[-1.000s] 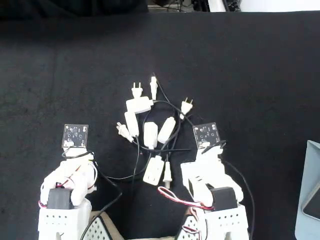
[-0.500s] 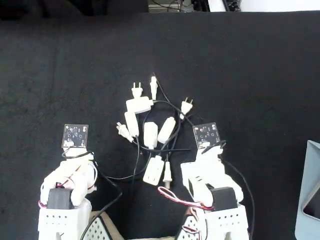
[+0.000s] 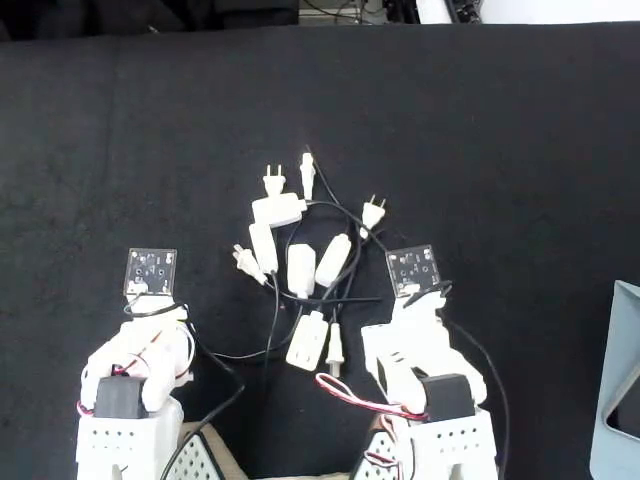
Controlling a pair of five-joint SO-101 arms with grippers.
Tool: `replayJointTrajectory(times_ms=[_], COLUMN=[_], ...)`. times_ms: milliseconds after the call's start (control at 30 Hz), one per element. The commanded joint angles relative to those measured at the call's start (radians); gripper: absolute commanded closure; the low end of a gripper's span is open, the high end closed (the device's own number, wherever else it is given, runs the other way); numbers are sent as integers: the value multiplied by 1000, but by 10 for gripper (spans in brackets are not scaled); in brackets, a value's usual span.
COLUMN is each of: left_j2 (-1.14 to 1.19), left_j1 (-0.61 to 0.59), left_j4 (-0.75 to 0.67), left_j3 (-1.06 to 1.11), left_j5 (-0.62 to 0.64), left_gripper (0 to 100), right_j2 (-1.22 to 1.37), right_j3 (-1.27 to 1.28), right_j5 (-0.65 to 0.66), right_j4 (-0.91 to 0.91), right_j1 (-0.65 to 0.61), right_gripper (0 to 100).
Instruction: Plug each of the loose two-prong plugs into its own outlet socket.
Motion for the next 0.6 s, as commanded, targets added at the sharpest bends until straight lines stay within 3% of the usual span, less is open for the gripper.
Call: replayJointTrajectory(times_ms=[0, 567], left_j2=[-6, -6], left_j1=[28, 19], left_j4=[6, 6], left_j3=[19, 15], left_j5=[0, -6], left_gripper=[970, 970], right_j2=[-74, -74], right_j3=[-4, -4], right_j5=[-2, -2], right_j4=[6, 6], right_j1=[5, 2], right_gripper=[985, 985])
